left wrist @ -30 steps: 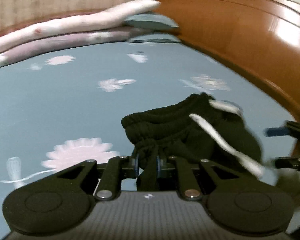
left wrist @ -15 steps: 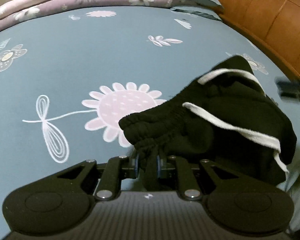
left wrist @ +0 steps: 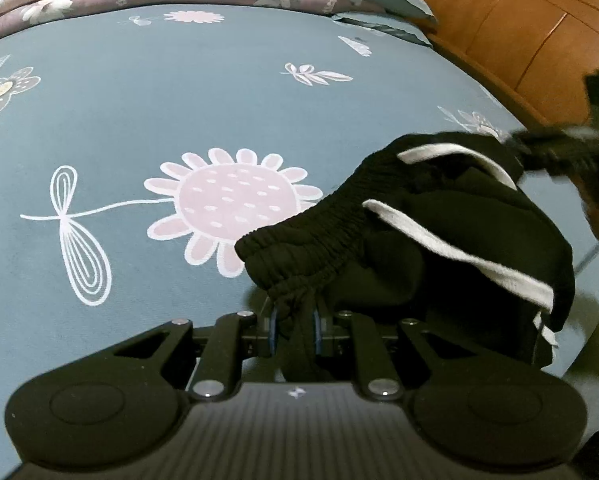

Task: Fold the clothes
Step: 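Lift the shorts by the waistband with both grippers, spreading them apart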

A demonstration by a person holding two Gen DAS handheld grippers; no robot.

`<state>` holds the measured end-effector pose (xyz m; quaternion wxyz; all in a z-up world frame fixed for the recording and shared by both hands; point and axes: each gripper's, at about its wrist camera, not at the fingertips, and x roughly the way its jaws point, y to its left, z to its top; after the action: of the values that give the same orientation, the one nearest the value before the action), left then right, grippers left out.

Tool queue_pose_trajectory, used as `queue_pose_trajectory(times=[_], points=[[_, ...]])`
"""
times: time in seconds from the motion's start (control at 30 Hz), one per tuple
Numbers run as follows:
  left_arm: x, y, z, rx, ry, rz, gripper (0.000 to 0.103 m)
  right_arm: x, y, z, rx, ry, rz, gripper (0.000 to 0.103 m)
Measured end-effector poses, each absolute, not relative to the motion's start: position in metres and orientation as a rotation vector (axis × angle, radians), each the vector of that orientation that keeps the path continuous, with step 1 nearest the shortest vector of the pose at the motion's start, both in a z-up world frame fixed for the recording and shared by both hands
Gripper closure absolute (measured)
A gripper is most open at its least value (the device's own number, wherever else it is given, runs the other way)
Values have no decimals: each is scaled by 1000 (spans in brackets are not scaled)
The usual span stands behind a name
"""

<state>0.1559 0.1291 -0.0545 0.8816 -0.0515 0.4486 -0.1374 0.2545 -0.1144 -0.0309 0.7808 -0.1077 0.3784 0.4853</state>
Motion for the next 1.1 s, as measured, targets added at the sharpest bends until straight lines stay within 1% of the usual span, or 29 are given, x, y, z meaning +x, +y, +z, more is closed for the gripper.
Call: queue_pose_trajectory(times=[0.1,0.37,0.43,0.53,0.6,0.63,0.73,0.77,0.8,0.87,1.0,1.03,1.07,1.1], points=[[153,124,-55,-99,935,-294,89,222,-120,-36,-305,810,1055,64],[147,116,-61,-89,955,-294,88,205,-132,-38,-319,824,1032,64],[146,116,-62,-86,959,-293,88,202,-135,-38,-322,824,1027,63],[146,117,-65,-89,966,-294,88,214,-137,-20,-314,756,1033,54],[145,118,-68,-95,967,-296,88,229,-136,-12,-295,730,1035,44],[145,118,-68,-99,966,-298,88,238,-134,-9,-284,726,1038,43],[145,121,-70,-112,964,-304,88,272,-123,-20,-246,816,1069,42],[144,122,-71,-117,963,-306,88,283,-119,-27,-231,860,1084,40],[144,123,-71,-121,962,-309,88,290,-118,-35,-204,904,1103,35],[145,124,-72,-134,962,-314,88,303,-116,-51,-148,988,1138,32],[147,128,-74,-157,963,-323,88,310,-124,-71,5,1060,1216,32],[147,129,-75,-162,963,-325,88,307,-125,-73,15,1049,1231,33],[147,129,-75,-164,961,-326,88,302,-126,-75,20,1036,1246,39],[147,129,-75,-165,960,-325,88,296,-127,-72,4,1006,1259,51]])
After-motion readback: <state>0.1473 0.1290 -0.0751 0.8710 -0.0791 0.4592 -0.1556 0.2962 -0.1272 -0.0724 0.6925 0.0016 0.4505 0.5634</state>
